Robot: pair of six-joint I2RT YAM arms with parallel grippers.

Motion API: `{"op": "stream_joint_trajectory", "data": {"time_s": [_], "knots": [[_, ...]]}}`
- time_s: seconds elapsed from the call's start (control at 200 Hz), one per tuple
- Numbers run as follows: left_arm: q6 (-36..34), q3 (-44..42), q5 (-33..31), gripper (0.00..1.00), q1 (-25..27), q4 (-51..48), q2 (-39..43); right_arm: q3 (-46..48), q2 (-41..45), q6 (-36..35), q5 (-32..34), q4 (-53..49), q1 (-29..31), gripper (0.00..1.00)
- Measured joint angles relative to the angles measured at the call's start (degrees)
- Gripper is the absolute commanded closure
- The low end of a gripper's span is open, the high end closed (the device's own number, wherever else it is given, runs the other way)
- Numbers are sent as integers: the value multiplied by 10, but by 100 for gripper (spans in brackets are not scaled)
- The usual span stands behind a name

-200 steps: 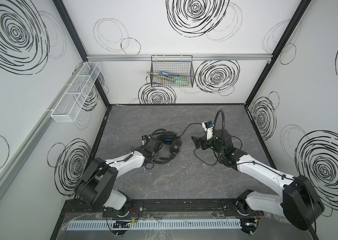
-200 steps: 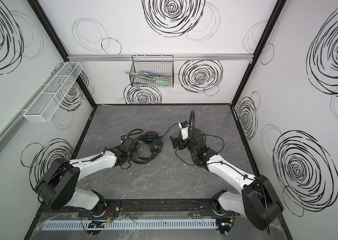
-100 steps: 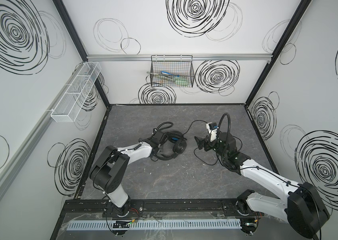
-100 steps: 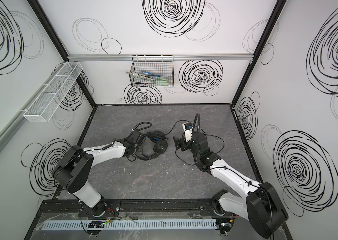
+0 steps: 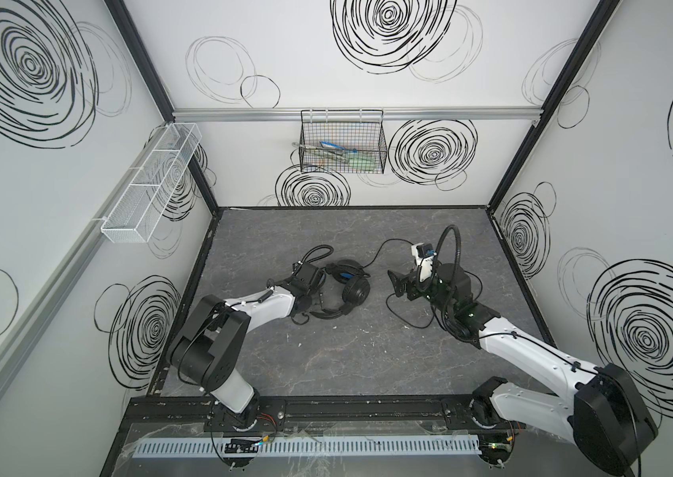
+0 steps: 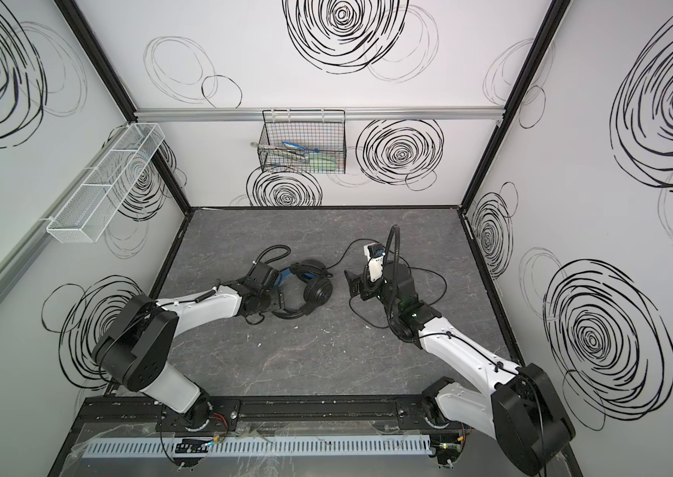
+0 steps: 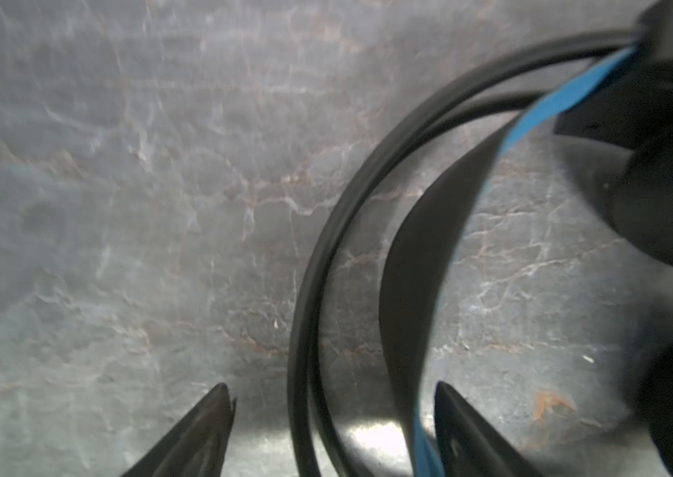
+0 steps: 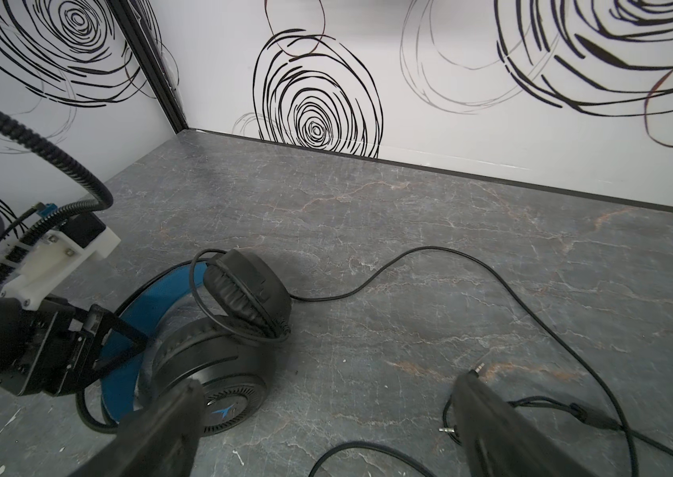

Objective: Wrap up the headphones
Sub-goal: 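Close the left gripper on the blue headband of the headphones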

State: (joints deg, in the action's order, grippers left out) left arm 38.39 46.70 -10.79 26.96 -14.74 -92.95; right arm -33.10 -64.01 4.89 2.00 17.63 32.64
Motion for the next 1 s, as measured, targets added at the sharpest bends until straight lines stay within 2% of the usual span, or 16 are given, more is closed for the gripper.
{"op": "stream_joint_trajectory", "data": {"time_s": [0.11, 0.325, 0.46, 0.69, 0.7, 0.83, 1.001], "knots": [[16, 9, -3, 37, 6, 4, -20, 4, 1, 0, 1, 3, 0, 3], [28, 35, -28, 56, 14, 12, -51, 5, 3, 0, 3, 5, 0, 3], [37, 36, -51, 80, 21, 10, -55, 6, 3, 0, 4, 8, 0, 3], [36, 37, -69, 96, 26, 10, -55, 6, 5, 0, 10, 10, 2, 3], [35, 37, -70, 100, 26, 9, -54, 6, 5, 0, 10, 10, 2, 3], [24, 39, -98, 100, 26, -20, -39, 8, 5, 0, 10, 12, 2, 3], [-44, 83, -191, 100, 25, -96, 24, 17, 6, 2, -1, 21, 1, 3]]}}
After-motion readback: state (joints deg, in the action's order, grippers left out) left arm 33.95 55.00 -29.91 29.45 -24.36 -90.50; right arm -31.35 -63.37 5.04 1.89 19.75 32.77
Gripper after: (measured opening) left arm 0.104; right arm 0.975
